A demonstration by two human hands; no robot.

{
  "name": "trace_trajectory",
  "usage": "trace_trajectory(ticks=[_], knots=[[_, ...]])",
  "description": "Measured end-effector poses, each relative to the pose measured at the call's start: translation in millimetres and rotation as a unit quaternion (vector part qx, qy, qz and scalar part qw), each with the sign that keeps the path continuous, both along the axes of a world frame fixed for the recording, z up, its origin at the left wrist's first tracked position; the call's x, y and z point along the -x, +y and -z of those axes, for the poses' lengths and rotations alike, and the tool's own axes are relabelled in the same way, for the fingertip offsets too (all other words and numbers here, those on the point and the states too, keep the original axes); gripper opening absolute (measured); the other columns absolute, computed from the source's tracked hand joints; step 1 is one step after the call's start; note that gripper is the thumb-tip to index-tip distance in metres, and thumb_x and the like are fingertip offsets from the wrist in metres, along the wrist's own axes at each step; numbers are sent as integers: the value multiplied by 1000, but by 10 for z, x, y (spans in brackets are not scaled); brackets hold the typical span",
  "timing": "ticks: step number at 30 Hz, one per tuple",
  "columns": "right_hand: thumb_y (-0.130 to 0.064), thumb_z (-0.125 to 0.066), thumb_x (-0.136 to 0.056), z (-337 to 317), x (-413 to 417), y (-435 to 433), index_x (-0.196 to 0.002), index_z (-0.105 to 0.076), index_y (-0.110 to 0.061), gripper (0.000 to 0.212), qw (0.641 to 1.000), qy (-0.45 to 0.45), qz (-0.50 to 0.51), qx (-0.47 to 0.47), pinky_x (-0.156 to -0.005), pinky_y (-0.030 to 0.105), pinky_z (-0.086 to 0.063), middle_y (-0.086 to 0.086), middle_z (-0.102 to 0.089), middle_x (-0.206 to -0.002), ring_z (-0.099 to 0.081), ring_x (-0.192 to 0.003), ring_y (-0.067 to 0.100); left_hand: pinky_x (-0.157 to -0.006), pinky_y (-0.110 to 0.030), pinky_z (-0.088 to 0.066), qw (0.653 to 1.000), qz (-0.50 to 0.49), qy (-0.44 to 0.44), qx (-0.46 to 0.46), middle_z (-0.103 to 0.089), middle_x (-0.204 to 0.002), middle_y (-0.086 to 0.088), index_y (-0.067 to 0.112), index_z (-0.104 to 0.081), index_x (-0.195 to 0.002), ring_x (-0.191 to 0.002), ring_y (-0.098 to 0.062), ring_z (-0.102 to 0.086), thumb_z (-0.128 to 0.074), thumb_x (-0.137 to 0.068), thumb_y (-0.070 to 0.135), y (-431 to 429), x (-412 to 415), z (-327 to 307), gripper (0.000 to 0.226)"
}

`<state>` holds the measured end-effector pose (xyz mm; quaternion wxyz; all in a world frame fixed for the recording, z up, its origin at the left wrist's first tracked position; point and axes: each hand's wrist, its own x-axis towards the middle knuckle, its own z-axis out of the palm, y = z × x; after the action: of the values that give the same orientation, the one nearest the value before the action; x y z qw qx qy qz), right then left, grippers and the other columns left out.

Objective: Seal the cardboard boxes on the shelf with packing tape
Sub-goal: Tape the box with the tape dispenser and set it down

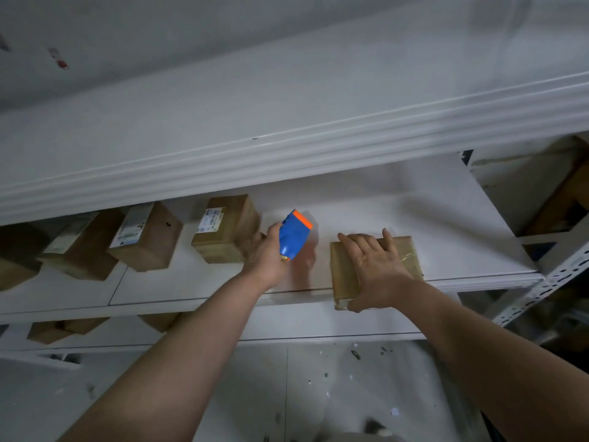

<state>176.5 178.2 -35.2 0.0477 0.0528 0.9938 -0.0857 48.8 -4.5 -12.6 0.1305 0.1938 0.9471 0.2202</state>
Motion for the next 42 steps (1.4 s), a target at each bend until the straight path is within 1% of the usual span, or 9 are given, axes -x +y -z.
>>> trace_trajectory(ticks=[6,11,17,19,22,29,35,39,42], knots=[[-65,-76,-57,-23,57,28,-151,-5,-25,124,1000,-15,3,20,-116,51,11,-2,-17,-156,-9,-146,17,-102,-43,-39,971,67,157,167,-35,-138,-11,37,-20,-150,-119,-33,-36,-60,-83,3,-17,-11,476,85],[-66,-74,-59,-66,224,45,-153,-3,-20,127,999,-25,21,30,-116,54,11,1,-11,-160,2,-148,19,-109,-33,-35,990,87,108,32,-35,-149,-5,23,-37,-148,-134,-27,-34,-53,-86,-4,70,-90,258,69],[-72,-71,-60,-71,2,285,-154,-4,-16,129,991,14,67,115,-115,52,12,2,15,-161,29,-143,21,-104,-26,-32,955,2,-230,-189,-34,-154,-1,23,-26,-152,-137,-19,-37,-39,-104,29,596,-507,84,50],[-53,-72,-76,-30,-189,387,-153,-6,-12,110,947,70,211,233,-117,49,-8,8,-3,-161,2,-148,26,-92,-20,-34,959,-23,-211,-186,-34,-153,-1,26,-20,-154,-125,-13,-44,-37,-104,27,696,-564,143,53],[-34,-68,-86,142,-326,410,-153,-9,-18,91,804,67,346,479,-102,42,-42,7,-40,-142,-45,-124,28,-96,-20,-32,957,-60,-204,-199,-33,-154,-3,25,-19,-154,-127,-15,-42,-35,-104,22,806,-635,242,52],[-28,-64,-91,211,-347,429,-138,-37,-17,56,679,72,383,622,-98,45,-48,8,-56,-124,-58,-109,25,-104,-28,-36,943,-78,-245,-211,-47,-143,-3,19,-33,-149,-127,-22,-47,-30,-105,26,821,-593,345,44],[-49,-60,-86,-125,-308,478,-141,-24,-17,73,740,3,403,539,-82,51,-56,11,-59,-117,-64,-99,32,-69,-34,-42,999,-8,-4,38,-66,-101,-13,10,-59,-102,-96,-33,-61,-30,-101,47,865,-459,28,47],[-37,-47,-91,-320,-233,587,-110,-44,-1,40,751,-41,422,506,-62,51,-60,21,-66,-98,-70,-72,38,-77,-38,-55,959,-101,-150,-216,-73,-87,-3,15,-67,-93,-83,-21,-70,-40,-72,78,818,-271,-156,71],[-49,-34,-94,-336,-248,557,-107,-62,-7,53,771,-68,441,453,-72,43,-60,16,-72,-87,-72,-71,34,-87,-31,-52,947,-53,-212,-234,-73,-105,-1,17,-66,-116,-94,-16,-69,-61,-86,48,847,-266,-50,43]])
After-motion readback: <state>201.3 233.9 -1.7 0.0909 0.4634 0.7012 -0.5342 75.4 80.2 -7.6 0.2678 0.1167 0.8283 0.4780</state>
